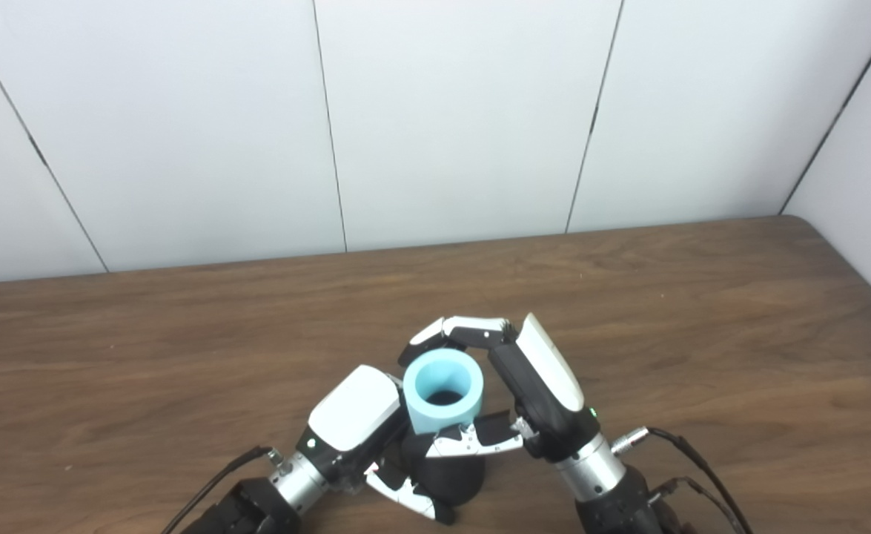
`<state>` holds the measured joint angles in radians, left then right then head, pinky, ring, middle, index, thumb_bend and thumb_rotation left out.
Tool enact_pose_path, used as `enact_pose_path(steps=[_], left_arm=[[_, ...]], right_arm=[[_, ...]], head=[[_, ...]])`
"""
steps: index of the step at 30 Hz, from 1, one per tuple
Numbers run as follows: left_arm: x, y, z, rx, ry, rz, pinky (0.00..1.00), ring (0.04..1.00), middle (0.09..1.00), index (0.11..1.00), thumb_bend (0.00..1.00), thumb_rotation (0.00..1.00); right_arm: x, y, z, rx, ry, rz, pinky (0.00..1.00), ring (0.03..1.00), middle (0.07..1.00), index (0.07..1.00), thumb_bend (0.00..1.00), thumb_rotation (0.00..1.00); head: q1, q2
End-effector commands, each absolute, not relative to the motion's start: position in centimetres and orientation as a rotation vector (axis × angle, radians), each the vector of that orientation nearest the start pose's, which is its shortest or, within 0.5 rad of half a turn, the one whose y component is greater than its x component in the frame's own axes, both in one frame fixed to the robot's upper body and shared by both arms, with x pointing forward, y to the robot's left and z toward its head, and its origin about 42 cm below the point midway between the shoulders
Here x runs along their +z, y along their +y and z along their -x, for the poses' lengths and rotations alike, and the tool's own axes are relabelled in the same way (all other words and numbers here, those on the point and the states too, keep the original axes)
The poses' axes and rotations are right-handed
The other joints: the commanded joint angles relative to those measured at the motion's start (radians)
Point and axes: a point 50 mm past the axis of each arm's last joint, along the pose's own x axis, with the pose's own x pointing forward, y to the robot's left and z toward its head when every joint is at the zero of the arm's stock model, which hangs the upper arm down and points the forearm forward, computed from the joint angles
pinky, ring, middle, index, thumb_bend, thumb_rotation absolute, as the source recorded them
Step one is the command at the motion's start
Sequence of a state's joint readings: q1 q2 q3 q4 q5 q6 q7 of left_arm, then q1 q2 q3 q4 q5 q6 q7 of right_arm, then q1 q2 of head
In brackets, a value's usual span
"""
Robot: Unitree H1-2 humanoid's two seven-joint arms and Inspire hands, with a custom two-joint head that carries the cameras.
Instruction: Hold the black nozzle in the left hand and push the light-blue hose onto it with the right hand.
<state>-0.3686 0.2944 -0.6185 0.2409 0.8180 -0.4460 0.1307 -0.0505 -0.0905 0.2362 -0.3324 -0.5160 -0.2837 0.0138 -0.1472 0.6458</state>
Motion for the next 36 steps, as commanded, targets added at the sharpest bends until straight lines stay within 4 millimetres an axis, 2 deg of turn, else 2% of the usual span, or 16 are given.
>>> enact_pose_path(steps=[1, 7, 12, 22, 25, 26, 27, 28, 29, 31, 33, 36], left_arm=[[8.3, 12.8, -31.0, -0.870, -0.604, -1.079, 0.31, 0.400, 0.501, 0.513, 0.50, 0.00], [8.3, 12.8, -31.0, -0.870, -0.605, -1.079, 0.30, 0.398, 0.500, 0.516, 0.50, 0.00], [8.2, 12.7, -31.1, -0.875, -0.607, -1.088, 0.29, 0.396, 0.495, 0.521, 0.50, 0.00], [8.2, 12.7, -31.1, -0.872, -0.606, -1.095, 0.30, 0.398, 0.501, 0.514, 0.50, 0.00], [8.2, 12.8, -31.2, -0.875, -0.609, -1.097, 0.30, 0.391, 0.497, 0.526, 0.50, 0.00], [8.2, 12.8, -31.2, -0.874, -0.610, -1.097, 0.29, 0.384, 0.493, 0.535, 0.50, 0.00], [8.2, 12.8, -31.1, -0.874, -0.609, -1.098, 0.29, 0.382, 0.492, 0.538, 0.50, 0.00], [8.2, 12.7, -31.2, -0.874, -0.606, -1.101, 0.29, 0.383, 0.492, 0.539, 0.50, 0.00], [8.2, 12.7, -31.2, -0.875, -0.605, -1.099, 0.30, 0.391, 0.495, 0.528, 0.50, 0.00], [8.2, 12.7, -31.2, -0.875, -0.605, -1.097, 0.30, 0.396, 0.501, 0.521, 0.50, 0.00], [8.1, 12.7, -31.2, -0.873, -0.605, -1.092, 0.29, 0.384, 0.496, 0.533, 0.50, 0.00], [8.2, 12.6, -31.2, -0.868, -0.611, -1.093, 0.28, 0.375, 0.488, 0.545, 0.49, 0.00]], right_arm=[[20.8, -15.5, -26.5, 0.277, -0.714, 0.567, 0.28, 0.381, 0.491, 0.536, 0.51, 0.00], [20.9, -15.9, -26.6, 0.259, -0.669, 0.572, 0.23, 0.354, 0.476, 0.549, 0.51, 0.00], [21.0, -16.2, -26.6, 0.262, -0.597, 0.516, 0.28, 0.374, 0.492, 0.549, 0.51, 0.00], [21.1, -16.5, -26.5, 0.256, -0.590, 0.478, 0.29, 0.381, 0.491, 0.549, 0.51, 0.00], [21.0, -16.5, -26.4, 0.251, -0.598, 0.472, 0.34, 0.414, 0.501, 0.520, 0.52, 0.00], [20.9, -16.4, -26.3, 0.249, -0.604, 0.468, 0.39, 0.480, 0.542, 0.502, 0.52, 0.08], [20.8, -16.4, -26.3, 0.247, -0.608, 0.463, 0.43, 0.532, 0.586, 0.567, 0.73, 0.08], [20.7, -16.4, -26.3, 0.247, -0.609, 0.452, 0.47, 0.590, 0.640, 0.634, 0.86, 0.12], [20.7, -16.4, -26.2, 0.247, -0.611, 0.442, 0.52, 0.646, 0.696, 0.700, 0.94, 0.16], [20.8, -16.3, -26.1, 0.256, -0.611, 0.420, 0.57, 0.725, 0.775, 0.784, 0.99, 0.24], [20.8, -16.3, -26.1, 0.272, -0.605, 0.410, 0.61, 0.782, 0.832, 0.841, 1.00, 0.29], [20.9, -16.4, -26.1, 0.310, -0.592, 0.411, 0.73, 0.888, 0.944, 0.953, 1.00, 0.36]], head=[[-0.001, 0.000], [-0.004, 0.000], [-0.004, -0.003], [-0.002, -0.004], [-0.002, -0.005], [-0.003, -0.005], [-0.003, -0.006], [-0.003, -0.007], [-0.003, -0.007], [-0.003, -0.007], [-0.001, -0.009], [-0.001, -0.010]])
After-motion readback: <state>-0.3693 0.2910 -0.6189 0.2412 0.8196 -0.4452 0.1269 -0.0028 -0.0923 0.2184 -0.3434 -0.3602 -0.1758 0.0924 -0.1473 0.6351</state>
